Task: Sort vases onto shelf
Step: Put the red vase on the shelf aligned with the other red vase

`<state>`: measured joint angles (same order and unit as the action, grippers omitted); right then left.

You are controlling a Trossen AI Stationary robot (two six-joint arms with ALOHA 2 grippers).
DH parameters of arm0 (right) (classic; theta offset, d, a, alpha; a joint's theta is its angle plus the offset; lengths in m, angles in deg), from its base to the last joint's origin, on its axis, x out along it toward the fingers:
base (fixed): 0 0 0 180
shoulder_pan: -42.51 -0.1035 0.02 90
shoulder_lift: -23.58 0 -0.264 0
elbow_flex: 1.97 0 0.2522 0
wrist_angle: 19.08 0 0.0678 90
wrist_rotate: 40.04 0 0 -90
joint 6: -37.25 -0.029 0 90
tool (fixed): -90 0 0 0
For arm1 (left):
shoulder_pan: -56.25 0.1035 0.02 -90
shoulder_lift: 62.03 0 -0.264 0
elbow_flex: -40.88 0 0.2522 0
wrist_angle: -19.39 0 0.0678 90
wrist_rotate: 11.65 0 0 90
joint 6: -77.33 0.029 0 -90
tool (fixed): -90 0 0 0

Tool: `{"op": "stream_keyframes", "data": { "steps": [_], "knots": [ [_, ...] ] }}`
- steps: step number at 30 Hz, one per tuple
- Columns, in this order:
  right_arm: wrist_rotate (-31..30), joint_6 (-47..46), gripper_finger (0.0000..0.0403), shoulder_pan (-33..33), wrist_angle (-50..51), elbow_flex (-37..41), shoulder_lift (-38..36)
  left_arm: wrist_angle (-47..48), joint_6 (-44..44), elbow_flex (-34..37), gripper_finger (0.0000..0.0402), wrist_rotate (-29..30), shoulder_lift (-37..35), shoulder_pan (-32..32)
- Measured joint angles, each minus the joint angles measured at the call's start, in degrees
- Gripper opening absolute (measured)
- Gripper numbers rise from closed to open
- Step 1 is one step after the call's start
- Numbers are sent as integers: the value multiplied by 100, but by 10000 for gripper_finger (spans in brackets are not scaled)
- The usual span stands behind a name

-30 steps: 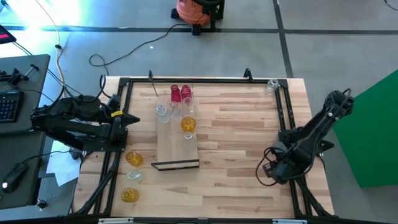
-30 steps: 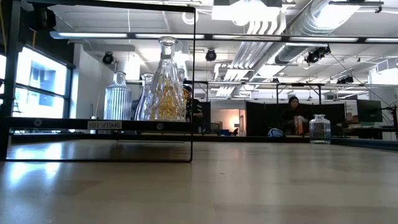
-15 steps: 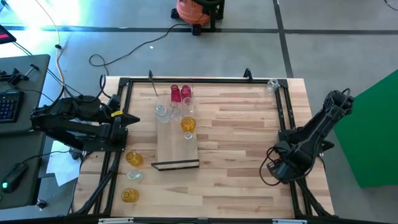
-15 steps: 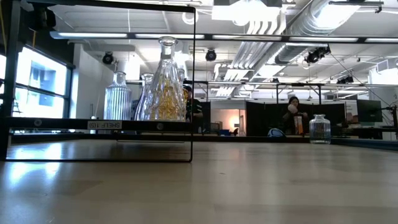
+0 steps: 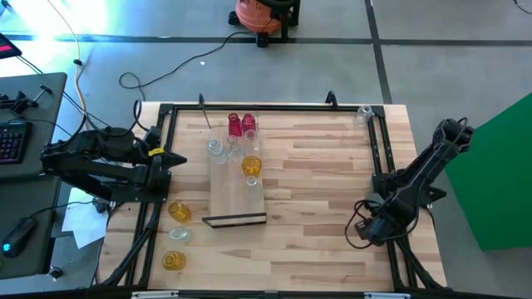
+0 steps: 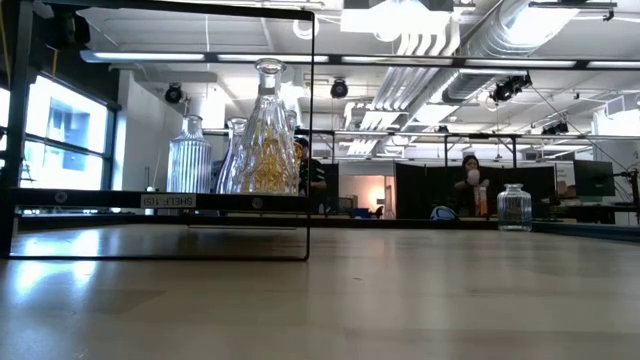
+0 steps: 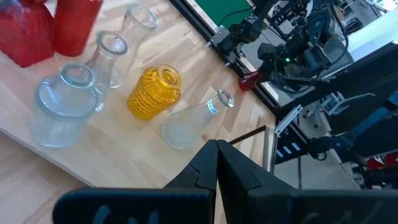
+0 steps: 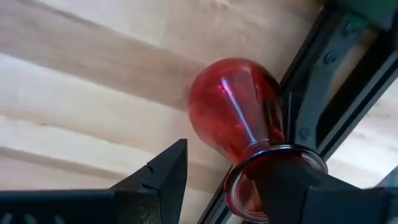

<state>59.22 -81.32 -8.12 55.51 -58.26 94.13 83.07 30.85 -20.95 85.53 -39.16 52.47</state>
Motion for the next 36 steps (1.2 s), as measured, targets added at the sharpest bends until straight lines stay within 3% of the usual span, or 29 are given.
{"op": "stream_keyframes", "data": {
  "steps": [5,10,12,17,24,30,36],
  "knots": [
    [-134,67,134,11,498,-233,28,-1,-45,0,0,-105,0,-1],
    [-184,315,37,11,463,-272,-12,-2,3,0,0,-94,0,-1],
    [-158,407,16,26,499,-278,-20,-2,6,0,0,-89,0,-1],
    [-149,457,36,165,372,-271,-17,-2,73,0,0,-86,0,-1],
    [-315,1218,8,768,-24,-398,-18,0,255,0,0,107,-2,0],
    [-1012,2235,14,1693,68,-859,0,2,508,0,0,142,-4,-1],
    [-1452,3815,15,2911,101,-1556,123,458,645,1,0,259,-79,-1]
  ]
}}
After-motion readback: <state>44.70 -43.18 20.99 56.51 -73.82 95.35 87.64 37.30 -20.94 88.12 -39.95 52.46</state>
